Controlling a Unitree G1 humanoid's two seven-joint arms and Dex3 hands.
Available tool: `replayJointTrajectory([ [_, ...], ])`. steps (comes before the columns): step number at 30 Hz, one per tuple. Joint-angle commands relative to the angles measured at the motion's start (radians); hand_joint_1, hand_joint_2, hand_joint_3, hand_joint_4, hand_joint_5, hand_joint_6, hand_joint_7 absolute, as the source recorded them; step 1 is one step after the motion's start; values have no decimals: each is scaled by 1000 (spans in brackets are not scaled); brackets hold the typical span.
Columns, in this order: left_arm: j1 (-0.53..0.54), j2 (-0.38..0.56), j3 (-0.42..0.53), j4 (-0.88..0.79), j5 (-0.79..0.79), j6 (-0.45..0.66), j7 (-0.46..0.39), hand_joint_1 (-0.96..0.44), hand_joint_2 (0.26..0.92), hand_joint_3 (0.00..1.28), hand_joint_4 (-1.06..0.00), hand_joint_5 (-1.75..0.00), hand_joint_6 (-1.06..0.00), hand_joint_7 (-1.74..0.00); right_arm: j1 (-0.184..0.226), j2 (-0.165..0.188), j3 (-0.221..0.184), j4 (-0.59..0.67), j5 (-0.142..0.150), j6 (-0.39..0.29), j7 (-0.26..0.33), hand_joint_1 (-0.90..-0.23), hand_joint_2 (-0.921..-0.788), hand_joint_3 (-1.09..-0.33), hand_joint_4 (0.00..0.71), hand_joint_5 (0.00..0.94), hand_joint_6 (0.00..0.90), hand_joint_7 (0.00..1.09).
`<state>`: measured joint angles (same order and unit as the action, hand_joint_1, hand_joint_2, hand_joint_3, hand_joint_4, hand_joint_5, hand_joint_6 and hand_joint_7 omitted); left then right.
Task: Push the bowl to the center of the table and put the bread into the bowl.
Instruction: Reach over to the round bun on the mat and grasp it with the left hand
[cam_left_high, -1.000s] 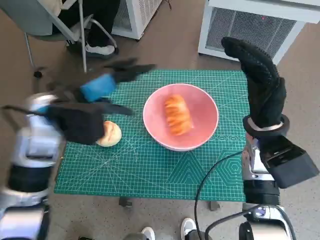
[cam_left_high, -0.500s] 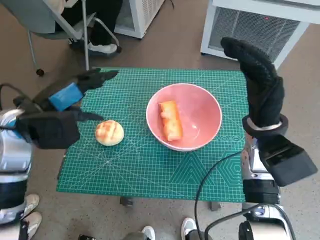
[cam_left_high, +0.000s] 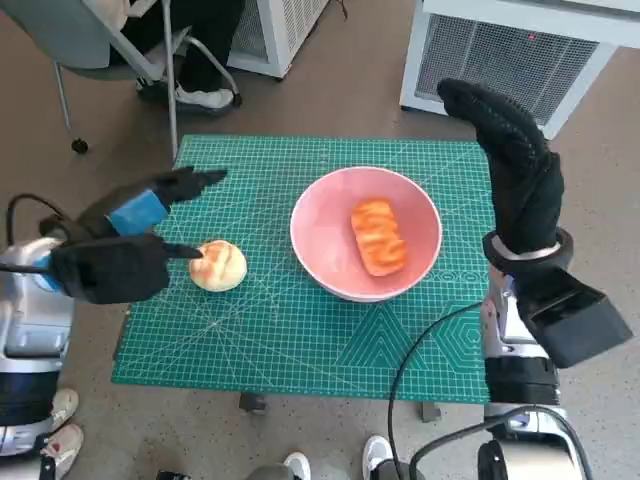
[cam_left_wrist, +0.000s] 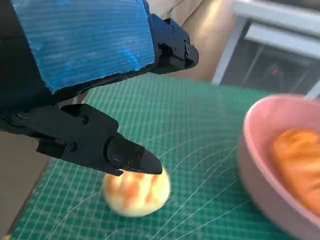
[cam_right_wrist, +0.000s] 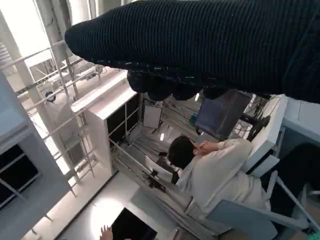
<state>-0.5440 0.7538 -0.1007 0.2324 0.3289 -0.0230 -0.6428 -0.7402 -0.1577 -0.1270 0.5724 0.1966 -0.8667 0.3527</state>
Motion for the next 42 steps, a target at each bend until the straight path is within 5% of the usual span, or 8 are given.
replayJointTrajectory([
  [1,-27,-27,-45,57,27,16,6,-262,856,0,-188,-6,-337,-45,-1,-13,1,11,13,7,23,-524,-921,-882,-1,456,-1,533],
  [19,-123,-104,-193,351,129,15,16,-232,860,2,-249,-15,-368,-49,9,-19,-1,-15,7,23,23,-513,-921,-894,-1,448,-1,525],
  [28,-133,-127,-225,428,163,7,69,-234,873,5,-486,-69,-531,-124,12,-19,0,-25,0,27,14,-518,-921,-898,-1,448,-1,524],
  [31,-133,-131,-234,450,175,-6,97,-200,886,3,-657,-78,-580,-327,15,-18,0,-29,1,30,14,-520,-921,-900,-1,448,-1,524],
  [32,-133,-131,-236,456,177,-9,104,-258,898,57,-739,-102,-582,-685,15,-18,0,-31,1,30,13,-521,-921,-900,-1,448,-1,524],
  [33,-133,-131,-238,461,179,-11,110,-279,903,78,-768,-111,-580,-816,16,-18,0,-31,1,30,14,-521,-921,-900,-1,448,-1,524],
  [36,-132,-128,-240,465,182,-16,118,-75,916,83,-709,-815,-581,-1184,18,-17,0,-31,2,30,14,-522,-921,-899,-1,447,-1,523],
  [42,-134,-108,-228,424,174,-15,102,-11,911,66,-726,-1076,-623,-1185,22,-17,0,-37,-2,31,10,-522,-921,-898,-1,449,-1,524],
])
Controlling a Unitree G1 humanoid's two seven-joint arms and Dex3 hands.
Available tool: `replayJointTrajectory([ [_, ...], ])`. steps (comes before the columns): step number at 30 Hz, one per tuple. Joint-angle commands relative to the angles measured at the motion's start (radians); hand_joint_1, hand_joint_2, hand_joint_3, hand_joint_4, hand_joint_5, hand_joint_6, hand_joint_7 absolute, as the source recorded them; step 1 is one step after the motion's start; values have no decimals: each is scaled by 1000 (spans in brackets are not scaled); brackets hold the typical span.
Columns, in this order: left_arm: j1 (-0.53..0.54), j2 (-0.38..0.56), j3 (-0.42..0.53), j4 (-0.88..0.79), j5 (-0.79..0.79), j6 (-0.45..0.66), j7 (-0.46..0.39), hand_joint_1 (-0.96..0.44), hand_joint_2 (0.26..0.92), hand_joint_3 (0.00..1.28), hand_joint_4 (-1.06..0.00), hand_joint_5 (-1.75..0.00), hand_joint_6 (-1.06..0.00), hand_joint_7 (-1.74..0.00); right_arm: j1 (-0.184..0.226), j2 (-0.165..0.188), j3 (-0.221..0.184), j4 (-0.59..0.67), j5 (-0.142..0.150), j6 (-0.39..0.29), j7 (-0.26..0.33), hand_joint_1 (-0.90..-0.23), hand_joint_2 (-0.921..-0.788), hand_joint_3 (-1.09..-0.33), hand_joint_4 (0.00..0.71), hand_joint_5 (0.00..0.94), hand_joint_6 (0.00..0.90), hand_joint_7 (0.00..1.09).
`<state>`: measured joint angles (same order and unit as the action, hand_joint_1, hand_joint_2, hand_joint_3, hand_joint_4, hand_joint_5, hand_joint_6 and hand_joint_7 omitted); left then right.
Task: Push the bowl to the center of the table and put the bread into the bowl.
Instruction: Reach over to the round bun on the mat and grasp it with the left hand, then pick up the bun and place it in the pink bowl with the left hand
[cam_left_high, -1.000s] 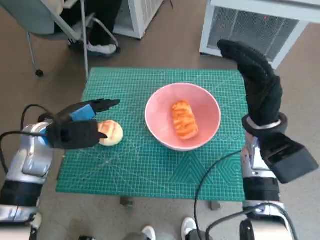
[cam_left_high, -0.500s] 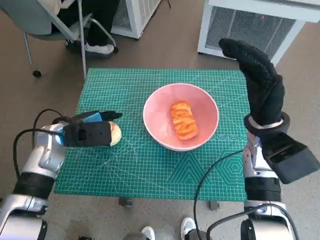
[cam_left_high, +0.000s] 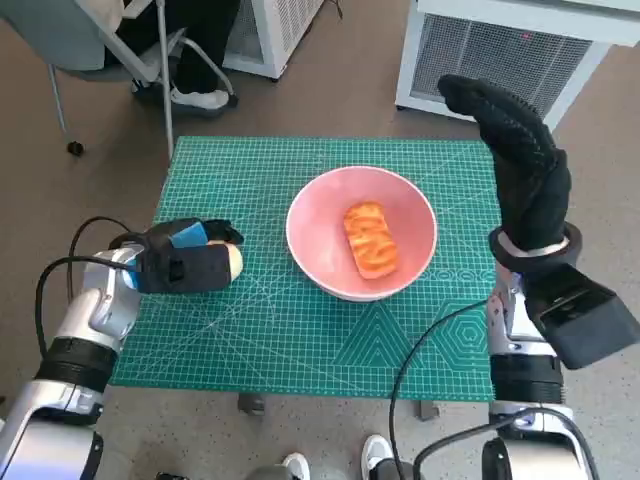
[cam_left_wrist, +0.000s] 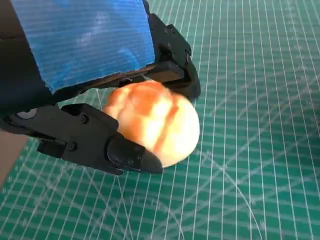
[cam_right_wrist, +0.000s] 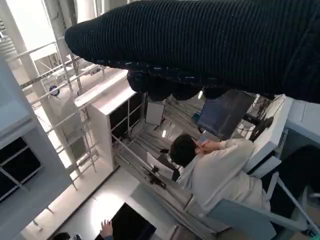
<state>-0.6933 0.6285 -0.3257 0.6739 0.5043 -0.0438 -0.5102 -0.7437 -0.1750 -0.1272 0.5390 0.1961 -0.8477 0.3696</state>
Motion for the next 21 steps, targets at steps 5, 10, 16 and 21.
replayJointTrajectory([
  [5,8,42,39,-121,-31,35,-70,-2,909,64,-722,-1158,-643,-1127,24,-1,-1,0,-2,11,-8,-522,-921,-899,-1,449,-1,525],
  [10,3,54,87,-226,-59,52,-76,0,914,60,-716,-1151,-638,-1148,26,2,0,-6,-3,14,-11,-521,-921,-899,-1,449,-1,525],
  [16,-16,48,146,-328,-98,28,-50,0,920,63,-696,-1126,-626,-1202,24,3,1,-3,2,15,-7,-520,-921,-904,-1,448,-1,525],
  [21,-49,23,173,-411,-123,10,-26,0,920,68,-686,-1124,-624,-1216,20,3,0,10,4,12,-3,-523,-921,-899,-1,448,-1,524],
])
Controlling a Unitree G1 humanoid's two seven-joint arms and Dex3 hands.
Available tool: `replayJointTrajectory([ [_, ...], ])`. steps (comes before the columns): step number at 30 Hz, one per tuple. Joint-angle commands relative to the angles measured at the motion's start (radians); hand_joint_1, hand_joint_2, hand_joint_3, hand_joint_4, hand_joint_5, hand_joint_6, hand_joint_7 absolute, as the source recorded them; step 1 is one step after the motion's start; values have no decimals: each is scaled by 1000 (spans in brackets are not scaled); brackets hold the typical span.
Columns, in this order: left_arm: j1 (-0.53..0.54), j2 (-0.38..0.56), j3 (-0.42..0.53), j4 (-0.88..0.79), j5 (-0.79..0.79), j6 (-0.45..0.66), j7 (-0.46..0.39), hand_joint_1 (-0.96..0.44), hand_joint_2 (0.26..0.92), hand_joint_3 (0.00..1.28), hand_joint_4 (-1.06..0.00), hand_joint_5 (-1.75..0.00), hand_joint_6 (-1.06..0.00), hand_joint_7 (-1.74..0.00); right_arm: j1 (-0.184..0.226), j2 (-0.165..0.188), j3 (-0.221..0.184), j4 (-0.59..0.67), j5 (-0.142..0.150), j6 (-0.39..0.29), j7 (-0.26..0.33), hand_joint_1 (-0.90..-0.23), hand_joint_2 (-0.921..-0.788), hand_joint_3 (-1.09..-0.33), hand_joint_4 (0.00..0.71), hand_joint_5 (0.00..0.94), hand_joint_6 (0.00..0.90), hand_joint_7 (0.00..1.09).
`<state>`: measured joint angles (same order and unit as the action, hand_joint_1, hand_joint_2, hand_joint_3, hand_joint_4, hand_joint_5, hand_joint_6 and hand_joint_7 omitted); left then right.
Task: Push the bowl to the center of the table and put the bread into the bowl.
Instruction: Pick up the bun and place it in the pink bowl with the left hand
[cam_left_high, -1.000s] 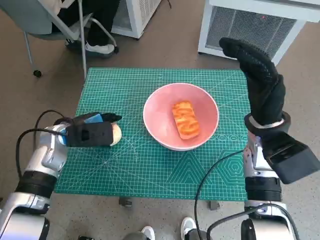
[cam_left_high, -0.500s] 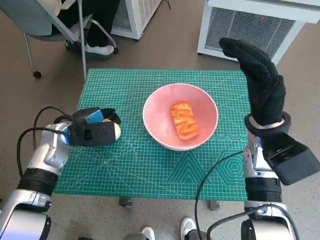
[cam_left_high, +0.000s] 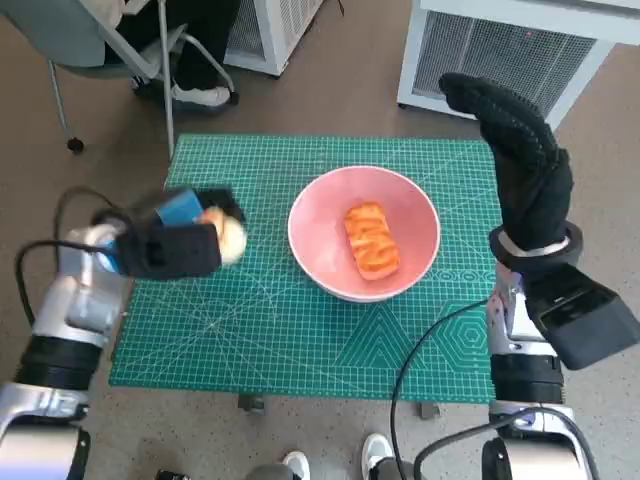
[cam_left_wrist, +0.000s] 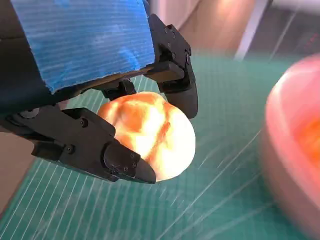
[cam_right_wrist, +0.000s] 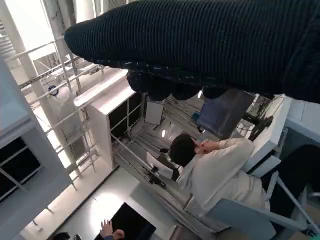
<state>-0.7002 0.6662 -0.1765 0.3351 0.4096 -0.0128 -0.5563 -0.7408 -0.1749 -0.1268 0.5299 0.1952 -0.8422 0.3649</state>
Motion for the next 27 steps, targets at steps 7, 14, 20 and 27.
replayJointTrajectory([
  [7,-103,-82,6,-131,-37,-47,50,0,920,70,-685,-1111,-622,-1233,13,6,3,27,9,5,6,-526,-921,-893,-1,450,-1,526],
  [14,-167,-165,-49,-66,-18,-137,89,0,920,70,-700,-1096,-605,-1250,11,13,11,36,13,-1,13,-529,-921,-886,-1,451,-1,528],
  [20,-208,-239,-105,30,0,-162,101,-1,921,154,-606,-1219,-508,-1320,11,15,13,46,27,-8,30,-527,-921,-872,-1,460,-1,534],
  [27,-251,-246,-185,50,7,15,-128,-253,917,84,-211,-180,-213,-398,24,13,14,14,36,3,40,-524,-921,-870,-1,460,-1,536],
])
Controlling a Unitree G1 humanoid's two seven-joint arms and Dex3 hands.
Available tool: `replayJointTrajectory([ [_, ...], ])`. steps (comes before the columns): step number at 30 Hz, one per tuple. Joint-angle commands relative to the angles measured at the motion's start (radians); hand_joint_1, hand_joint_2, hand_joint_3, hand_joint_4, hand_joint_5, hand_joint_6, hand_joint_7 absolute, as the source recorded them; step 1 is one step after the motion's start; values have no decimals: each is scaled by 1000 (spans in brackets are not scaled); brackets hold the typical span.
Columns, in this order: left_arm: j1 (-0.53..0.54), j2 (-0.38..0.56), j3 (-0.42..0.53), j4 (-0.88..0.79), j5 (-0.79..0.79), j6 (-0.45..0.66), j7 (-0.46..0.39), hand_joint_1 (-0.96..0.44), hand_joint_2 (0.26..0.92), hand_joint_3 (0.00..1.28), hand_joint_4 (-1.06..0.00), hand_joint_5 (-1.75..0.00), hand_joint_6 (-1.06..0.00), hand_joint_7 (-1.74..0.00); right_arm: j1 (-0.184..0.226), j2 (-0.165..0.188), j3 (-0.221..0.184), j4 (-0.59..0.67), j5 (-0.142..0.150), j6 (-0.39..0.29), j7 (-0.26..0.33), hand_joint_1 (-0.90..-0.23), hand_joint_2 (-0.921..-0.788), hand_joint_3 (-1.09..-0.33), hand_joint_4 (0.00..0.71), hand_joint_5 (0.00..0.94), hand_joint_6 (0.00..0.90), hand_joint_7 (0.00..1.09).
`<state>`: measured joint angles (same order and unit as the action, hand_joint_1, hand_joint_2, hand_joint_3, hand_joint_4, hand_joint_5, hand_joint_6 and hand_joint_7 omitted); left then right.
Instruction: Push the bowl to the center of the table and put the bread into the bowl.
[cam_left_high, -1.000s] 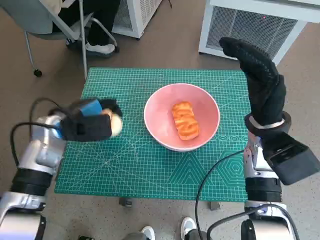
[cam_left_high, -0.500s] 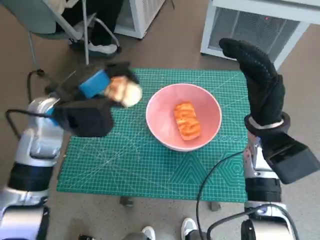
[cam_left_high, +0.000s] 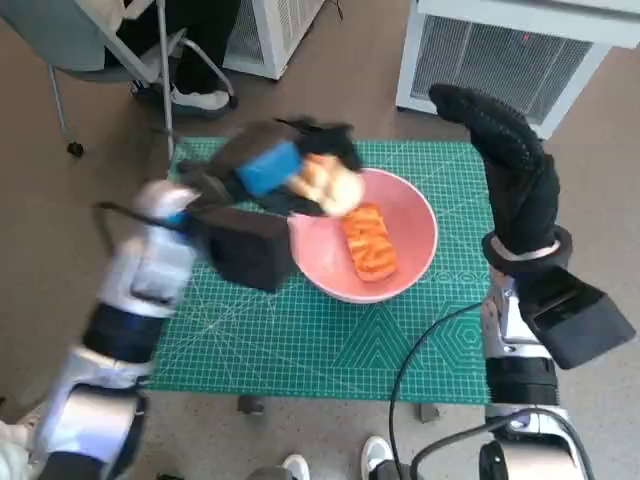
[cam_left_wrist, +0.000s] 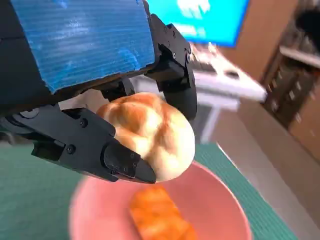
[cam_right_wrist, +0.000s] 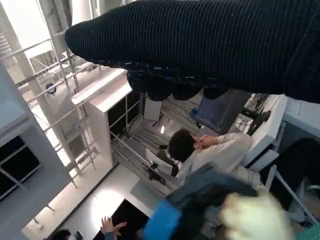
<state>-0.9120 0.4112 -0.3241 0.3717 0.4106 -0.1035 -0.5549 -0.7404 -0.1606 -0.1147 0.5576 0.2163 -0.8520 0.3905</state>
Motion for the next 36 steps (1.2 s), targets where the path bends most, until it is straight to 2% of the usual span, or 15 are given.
replayJointTrajectory([
  [1,-46,9,-46,13,7,133,-159,-290,918,76,-151,-115,-183,-322,25,-3,2,-18,16,15,15,-524,-921,-871,-1,457,-1,536],
  [3,-66,6,-64,16,13,187,-222,-326,920,69,-100,-59,-158,-256,30,-7,2,-32,18,20,13,-524,-921,-872,-1,454,-1,536],
  [6,-81,3,-71,11,11,233,-269,-362,921,65,-68,-22,-145,-210,36,-12,-1,-51,16,29,6,-524,-921,-877,-1,450,-1,535],
  [11,-55,-7,-28,-9,-34,220,-251,-372,921,63,-60,-8,-144,-189,41,-18,-9,-70,5,37,-8,-519,-921,-890,-1,442,-1,529],
  [19,22,-40,92,-14,-153,19,-86,-325,921,50,-82,-6,-198,-140,44,-16,-13,-100,-15,50,-46,-501,-921,-913,-1,453,-1,521],
  [26,77,-96,210,-14,-242,-203,119,-344,921,51,-169,-35,-272,-152,33,-11,-16,-101,-20,56,-68,-515,-921,-896,-1,463,-1,521],
  [29,101,-124,251,-23,-271,-274,192,-379,921,100,-214,-44,-306,-171,25,-14,-18,-98,-23,57,-74,-521,-921,-886,-1,468,-1,524],
  [32,126,-159,288,-32,-316,-336,245,-424,921,165,-252,-49,-325,-191,13,-13,-19,-91,-13,60,-73,-524,-921,-879,-1,471,-1,528],
  [33,132,-169,297,-35,-331,-349,256,-441,921,195,-277,-38,-303,-239,9,-13,-20,-88,-8,62,-72,-527,-921,-872,-1,470,-1,530],
  [34,144,-183,308,-45,-352,-359,266,-472,921,264,-329,-12,-214,-401,4,-12,-20,-85,-3,64,-70,-532,-921,-849,6,465,-1,540],
  [36,181,-222,336,-70,-422,-400,281,-469,921,279,-332,-10,-202,-413,-11,-9,-20,-85,4,65,-65,-534,-921,-842,18,445,-1,543],
])
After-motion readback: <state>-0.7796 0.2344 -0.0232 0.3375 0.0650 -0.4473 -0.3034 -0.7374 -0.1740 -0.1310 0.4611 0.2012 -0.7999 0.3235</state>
